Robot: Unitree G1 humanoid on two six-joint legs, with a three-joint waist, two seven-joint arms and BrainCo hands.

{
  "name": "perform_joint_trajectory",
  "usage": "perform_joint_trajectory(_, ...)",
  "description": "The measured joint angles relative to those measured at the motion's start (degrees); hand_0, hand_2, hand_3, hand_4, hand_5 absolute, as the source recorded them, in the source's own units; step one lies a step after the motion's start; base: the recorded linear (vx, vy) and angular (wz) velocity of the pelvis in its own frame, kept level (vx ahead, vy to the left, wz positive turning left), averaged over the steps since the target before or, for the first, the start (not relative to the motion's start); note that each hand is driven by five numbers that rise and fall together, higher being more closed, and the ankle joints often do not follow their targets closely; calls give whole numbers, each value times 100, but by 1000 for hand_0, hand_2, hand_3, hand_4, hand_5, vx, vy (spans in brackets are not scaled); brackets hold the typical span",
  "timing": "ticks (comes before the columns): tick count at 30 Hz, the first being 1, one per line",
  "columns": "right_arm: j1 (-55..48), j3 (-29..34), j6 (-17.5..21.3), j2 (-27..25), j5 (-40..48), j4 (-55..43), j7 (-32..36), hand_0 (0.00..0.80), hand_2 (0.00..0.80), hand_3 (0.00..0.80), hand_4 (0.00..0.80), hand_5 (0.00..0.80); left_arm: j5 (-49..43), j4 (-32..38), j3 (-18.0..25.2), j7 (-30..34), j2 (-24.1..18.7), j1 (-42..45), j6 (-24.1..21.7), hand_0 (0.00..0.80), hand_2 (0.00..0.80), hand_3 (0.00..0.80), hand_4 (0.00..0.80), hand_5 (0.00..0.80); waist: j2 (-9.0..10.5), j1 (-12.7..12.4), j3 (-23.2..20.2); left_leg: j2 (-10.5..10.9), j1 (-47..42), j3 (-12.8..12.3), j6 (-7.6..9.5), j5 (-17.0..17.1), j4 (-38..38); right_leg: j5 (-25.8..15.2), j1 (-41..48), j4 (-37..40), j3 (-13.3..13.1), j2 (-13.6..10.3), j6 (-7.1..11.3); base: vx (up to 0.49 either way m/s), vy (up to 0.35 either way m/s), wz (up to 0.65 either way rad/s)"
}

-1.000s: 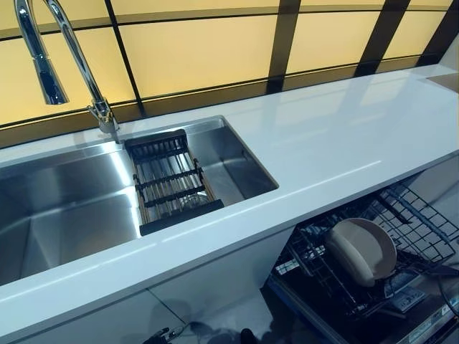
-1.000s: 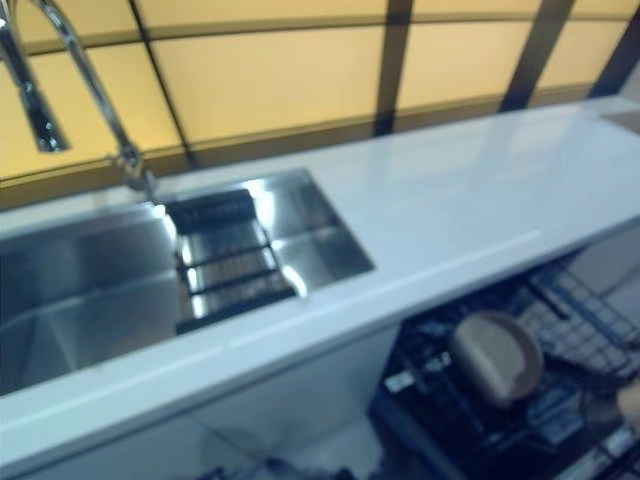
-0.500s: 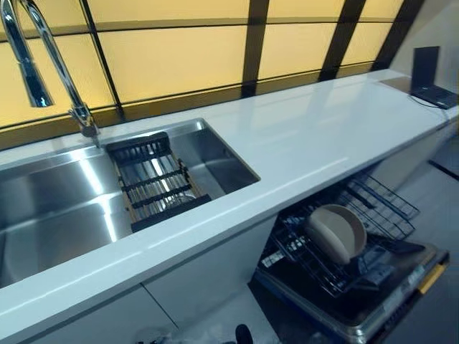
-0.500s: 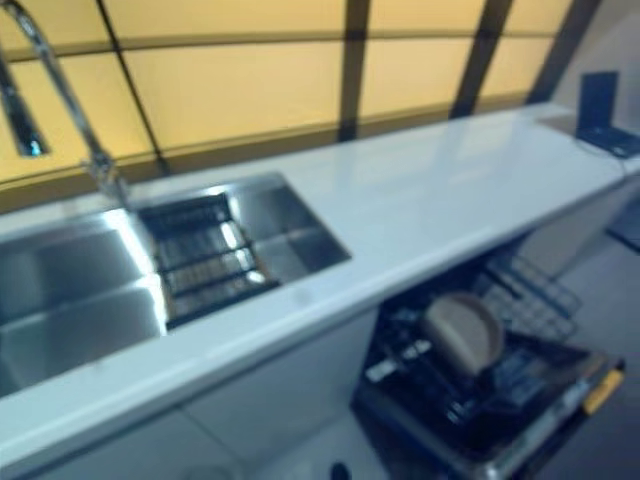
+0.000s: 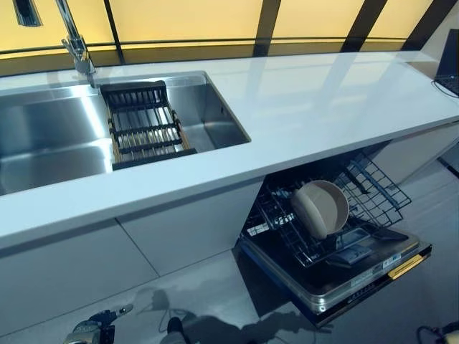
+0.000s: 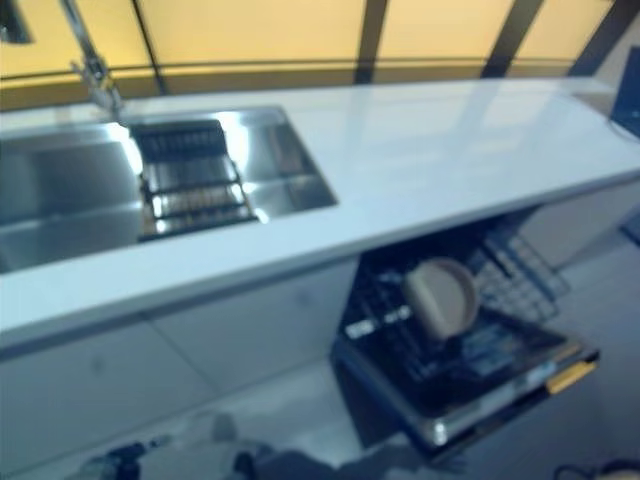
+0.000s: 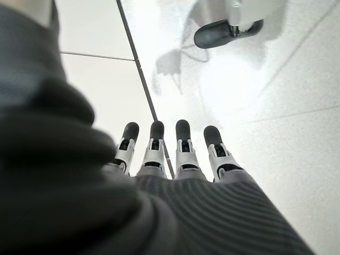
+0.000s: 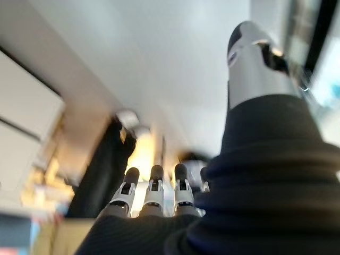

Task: Take plates into dishwasher

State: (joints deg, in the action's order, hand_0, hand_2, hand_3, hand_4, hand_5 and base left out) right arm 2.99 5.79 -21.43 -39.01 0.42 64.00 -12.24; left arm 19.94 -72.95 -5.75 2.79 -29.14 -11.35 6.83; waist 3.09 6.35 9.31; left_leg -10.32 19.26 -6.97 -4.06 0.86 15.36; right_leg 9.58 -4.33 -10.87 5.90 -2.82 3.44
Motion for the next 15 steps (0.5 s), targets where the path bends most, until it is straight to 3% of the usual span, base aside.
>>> perform_joint_trajectory(2, -32, -2, 26, 77, 108, 141, 220, 0, 0, 0, 0, 0, 35, -26, 8, 0, 7, 130, 33, 0, 0, 0, 0, 0, -34, -12, 25, 11, -180, 35, -87, 178, -310, 40, -31, -99, 5, 47, -43, -298, -307, 2)
perform_joint_trajectory(4, -75, -26, 14, 120, 266, 296, 509, 0, 0, 0, 0, 0, 137, -84, 137, 2, 66, 534, 59, 0, 0, 0, 0, 0, -113, -14, 57, -65, -533, 77, -162, 600, -946, 97, 6, -298, 72, 166, -172, -263, -294, 3)
perform_joint_trajectory(9, -224, -18, -18, 374, 653, 367, 643, 0, 0, 0, 0, 0, 145, -294, 503, 23, 423, 1108, 97, 0, 0, 0, 0, 0, -239, -104, 62, -169, -933, 209, -155, 626, -1355, 134, 183, -285, 104, 399, -428, -192, -170, 5)
perform_joint_trajectory(11, -260, -34, -19, 515, 889, 421, 544, 0, 0, 0, 0, 0, 89, -314, 485, 135, 517, 1277, 65, 0, 0, 0, 0, 0, -302, -178, 90, -99, -929, 256, -197, 556, -847, 199, 220, -396, 71, 380, -535, -173, -12, -5)
perform_joint_trajectory(14, -207, -42, 121, 634, 1216, 631, 530, 0, 0, 0, 0, 0, 52, -251, 470, 190, 546, 1263, -86, 0, 0, 0, 0, 0, -242, -296, 77, 424, -790, 395, 292, -45, 59, 261, 185, -545, -47, 77, -444, -162, 99, -8)
perform_joint_trajectory(15, -201, -42, 174, 650, 1258, 632, 533, 0, 0, 0, 0, 0, 47, -243, 469, 189, 550, 1261, -113, 0, 0, 0, 0, 0, -259, -290, 70, 499, -798, 451, 393, -150, 100, 248, 177, -544, -84, 59, -408, -151, 203, -37)
